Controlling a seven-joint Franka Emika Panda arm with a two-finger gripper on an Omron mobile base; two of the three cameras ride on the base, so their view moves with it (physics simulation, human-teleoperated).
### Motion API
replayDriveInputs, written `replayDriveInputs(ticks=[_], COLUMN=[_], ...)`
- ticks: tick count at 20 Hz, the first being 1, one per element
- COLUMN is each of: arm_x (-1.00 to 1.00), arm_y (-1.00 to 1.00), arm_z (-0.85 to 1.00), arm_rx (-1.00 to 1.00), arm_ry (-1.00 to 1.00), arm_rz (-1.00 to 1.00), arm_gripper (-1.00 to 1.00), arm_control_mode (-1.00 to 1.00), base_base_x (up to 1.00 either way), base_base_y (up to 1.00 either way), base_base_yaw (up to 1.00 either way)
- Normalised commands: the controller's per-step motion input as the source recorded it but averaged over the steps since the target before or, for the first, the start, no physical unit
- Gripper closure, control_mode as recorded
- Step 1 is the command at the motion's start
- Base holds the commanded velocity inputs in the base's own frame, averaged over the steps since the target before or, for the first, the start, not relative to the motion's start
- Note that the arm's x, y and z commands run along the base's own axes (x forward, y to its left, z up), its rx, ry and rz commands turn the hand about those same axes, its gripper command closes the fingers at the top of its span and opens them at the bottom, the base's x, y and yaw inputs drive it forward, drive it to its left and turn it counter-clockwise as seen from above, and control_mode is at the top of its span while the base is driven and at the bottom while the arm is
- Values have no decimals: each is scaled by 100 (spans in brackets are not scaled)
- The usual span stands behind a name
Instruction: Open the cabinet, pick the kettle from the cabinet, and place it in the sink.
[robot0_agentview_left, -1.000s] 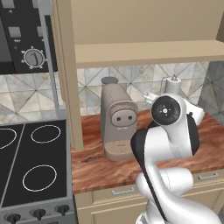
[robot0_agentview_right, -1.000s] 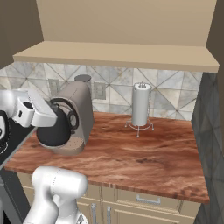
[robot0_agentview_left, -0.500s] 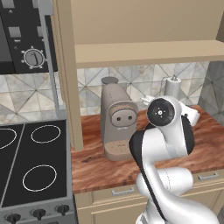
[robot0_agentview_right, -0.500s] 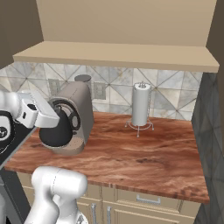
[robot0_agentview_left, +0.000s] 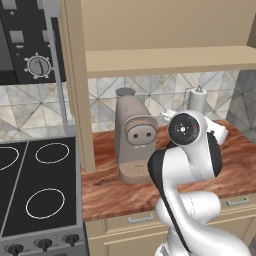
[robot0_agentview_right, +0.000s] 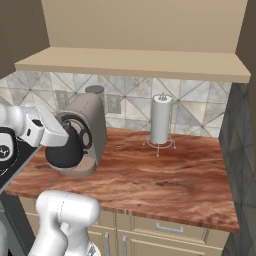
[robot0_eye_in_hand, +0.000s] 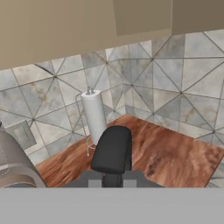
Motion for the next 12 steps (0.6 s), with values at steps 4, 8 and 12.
replayDriveInputs(ticks=[4, 8, 12], arm_x=[0, 0, 0], arm_y=[0, 0, 0], arm_z=[0, 0, 0], arm_rx=[0, 0, 0], arm_ry=[0, 0, 0], arm_rz=[0, 0, 0], arm_gripper=[100, 100, 100], arm_control_mode=[-100, -100, -100], base_base_x=[0, 0, 0], base_base_y=[0, 0, 0], base_base_yaw=[0, 0, 0])
